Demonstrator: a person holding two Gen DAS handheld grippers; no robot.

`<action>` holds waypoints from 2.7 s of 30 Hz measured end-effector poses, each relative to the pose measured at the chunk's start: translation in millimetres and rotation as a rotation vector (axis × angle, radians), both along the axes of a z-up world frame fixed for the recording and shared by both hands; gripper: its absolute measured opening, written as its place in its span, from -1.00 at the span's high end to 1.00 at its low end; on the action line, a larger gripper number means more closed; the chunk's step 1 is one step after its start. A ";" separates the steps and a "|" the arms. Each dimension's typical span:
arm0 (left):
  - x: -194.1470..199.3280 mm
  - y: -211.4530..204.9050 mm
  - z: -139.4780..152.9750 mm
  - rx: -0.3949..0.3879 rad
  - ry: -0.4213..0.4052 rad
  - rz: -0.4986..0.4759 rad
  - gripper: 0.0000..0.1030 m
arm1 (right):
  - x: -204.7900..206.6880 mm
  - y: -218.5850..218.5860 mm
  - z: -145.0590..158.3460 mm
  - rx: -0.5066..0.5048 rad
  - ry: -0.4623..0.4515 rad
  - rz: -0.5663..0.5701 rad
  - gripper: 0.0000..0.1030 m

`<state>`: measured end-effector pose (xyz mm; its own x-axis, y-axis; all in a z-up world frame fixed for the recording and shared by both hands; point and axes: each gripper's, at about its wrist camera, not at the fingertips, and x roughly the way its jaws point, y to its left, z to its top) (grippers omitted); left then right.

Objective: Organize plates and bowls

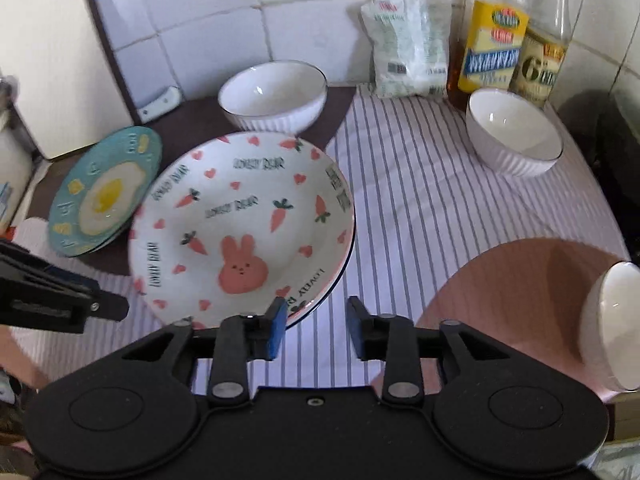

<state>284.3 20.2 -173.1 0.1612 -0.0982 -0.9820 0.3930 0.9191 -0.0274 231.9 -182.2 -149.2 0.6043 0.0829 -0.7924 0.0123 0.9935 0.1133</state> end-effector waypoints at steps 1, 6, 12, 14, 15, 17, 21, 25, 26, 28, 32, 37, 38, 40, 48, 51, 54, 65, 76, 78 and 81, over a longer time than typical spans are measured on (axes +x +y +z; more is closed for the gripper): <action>-3.2 3.6 3.9 -0.008 -0.002 0.005 0.44 | -5.9 2.0 6.8 -0.021 -0.007 0.015 0.17; -18.5 22.9 28.5 -0.036 -0.025 0.040 0.40 | -29.4 4.6 34.2 -0.039 -0.032 0.065 0.06; -41.8 49.0 55.6 -0.075 -0.040 0.090 0.33 | -51.8 15.9 60.1 -0.060 -0.078 0.130 -0.15; -48.5 59.6 63.3 -0.082 -0.051 0.110 0.30 | -56.9 22.7 65.3 -0.070 -0.089 0.153 -0.21; -51.8 65.5 67.5 -0.087 -0.058 0.120 0.25 | -59.0 26.1 67.0 -0.072 -0.094 0.163 -0.21; -57.0 77.2 75.5 -0.095 -0.071 0.137 0.19 | -63.9 33.9 73.9 -0.073 -0.106 0.185 -0.27; -64.7 100.9 89.4 -0.102 -0.096 0.161 0.06 | -70.2 50.1 87.7 -0.052 -0.143 0.242 -0.35; -67.0 123.8 99.3 -0.094 -0.130 0.154 -0.04 | -71.1 70.1 100.1 -0.025 -0.167 0.272 -0.40; -66.5 129.9 101.3 -0.089 -0.136 0.150 -0.06 | -69.9 76.3 103.4 -0.014 -0.171 0.278 -0.40; -64.5 142.5 103.4 -0.084 -0.149 0.134 -0.12 | -68.4 90.0 109.0 -0.010 -0.186 0.285 -0.40; -57.2 171.3 103.0 -0.102 -0.162 0.091 -0.25 | -65.1 118.7 114.5 -0.002 -0.200 0.272 -0.44; -37.5 204.9 92.8 -0.098 -0.155 0.041 -0.36 | -55.8 151.0 114.3 0.054 -0.221 0.217 -0.45; -30.6 211.8 90.0 -0.100 -0.154 0.030 -0.41 | -54.2 156.5 113.4 0.065 -0.230 0.209 -0.47; -17.3 222.3 84.2 -0.096 -0.153 -0.002 -0.48 | -49.4 170.7 110.1 0.072 -0.248 0.194 -0.51; 45.3 237.9 65.0 -0.078 -0.206 -0.133 -0.60 | -37.5 208.7 80.6 0.090 -0.401 0.106 -0.84; 67.2 235.2 50.1 -0.092 -0.217 -0.147 -0.84 | -25.0 213.7 60.0 0.114 -0.420 0.038 -0.84; 87.5 232.4 29.0 -0.108 -0.214 -0.142 -0.84 | -9.5 216.0 35.1 0.156 -0.400 -0.025 -0.84; 140.8 222.0 -36.9 -0.149 -0.308 -0.090 -0.84 | 34.3 218.4 -50.6 0.307 -0.347 -0.226 -0.74; 174.3 207.1 -64.7 -0.108 -0.227 -0.150 -0.66 | 64.8 213.7 -73.6 0.374 -0.374 -0.319 -0.15; 176.8 207.5 -67.6 -0.111 -0.199 -0.152 -0.34 | 70.5 211.2 -70.0 0.341 -0.356 -0.343 0.04; 182.0 212.7 -73.3 -0.140 -0.139 -0.125 -0.04 | 73.0 208.8 -71.1 0.335 -0.339 -0.371 0.23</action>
